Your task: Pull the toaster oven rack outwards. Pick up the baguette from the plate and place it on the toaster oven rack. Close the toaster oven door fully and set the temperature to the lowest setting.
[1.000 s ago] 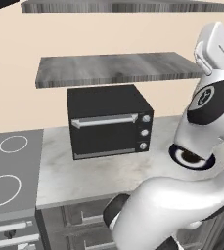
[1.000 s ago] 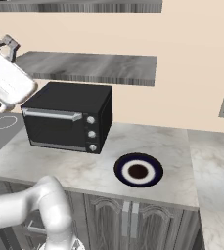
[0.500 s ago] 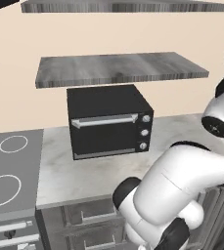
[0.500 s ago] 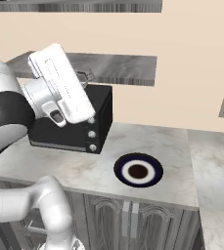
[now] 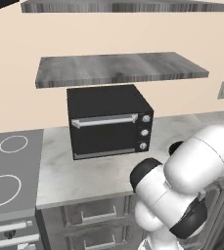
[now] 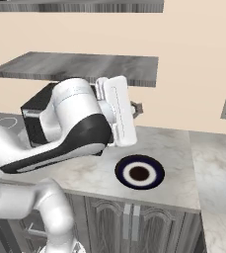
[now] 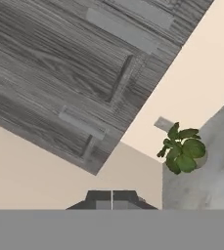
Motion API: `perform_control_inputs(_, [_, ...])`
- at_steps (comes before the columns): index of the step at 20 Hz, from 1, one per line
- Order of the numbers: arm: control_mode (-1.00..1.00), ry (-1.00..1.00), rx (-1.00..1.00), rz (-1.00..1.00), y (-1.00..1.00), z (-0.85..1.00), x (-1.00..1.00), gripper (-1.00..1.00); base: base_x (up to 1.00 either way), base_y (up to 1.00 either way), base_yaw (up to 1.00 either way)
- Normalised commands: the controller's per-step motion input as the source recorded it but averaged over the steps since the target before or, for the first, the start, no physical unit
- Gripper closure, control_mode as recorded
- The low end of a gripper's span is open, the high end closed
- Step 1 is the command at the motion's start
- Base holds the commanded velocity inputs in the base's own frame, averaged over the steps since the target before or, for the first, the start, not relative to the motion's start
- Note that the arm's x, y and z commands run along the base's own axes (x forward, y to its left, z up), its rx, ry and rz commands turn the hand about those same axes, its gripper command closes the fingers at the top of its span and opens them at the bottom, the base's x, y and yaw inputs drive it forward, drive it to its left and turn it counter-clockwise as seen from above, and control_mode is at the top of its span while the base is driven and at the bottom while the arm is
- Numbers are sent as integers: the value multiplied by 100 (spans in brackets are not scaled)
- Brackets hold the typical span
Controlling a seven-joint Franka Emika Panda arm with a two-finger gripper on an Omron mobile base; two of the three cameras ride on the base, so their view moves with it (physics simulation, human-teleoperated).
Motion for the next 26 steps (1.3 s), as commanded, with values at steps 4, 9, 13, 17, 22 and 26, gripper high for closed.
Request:
perform_control_inputs(4, [-100, 29, 26, 0, -90, -41, 23, 100, 0, 0, 0])
perform_control_inputs(9, [-100, 6, 32, -3, -35, -48, 21, 100, 0, 0, 0])
perform_control_inputs(13, [-100, -35, 45, -4, 2, -51, 7, 100, 0, 0, 0])
perform_control_inputs(17, [-100, -60, 48, -12, 27, -36, 2, 100, 0, 0, 0])
perform_control_inputs(22, [-100, -66, 52, -21, 45, -13, 14, 100, 0, 0, 0])
perform_control_inputs(26, [-100, -54, 59, -18, 38, 0, 18, 100, 0, 0, 0])
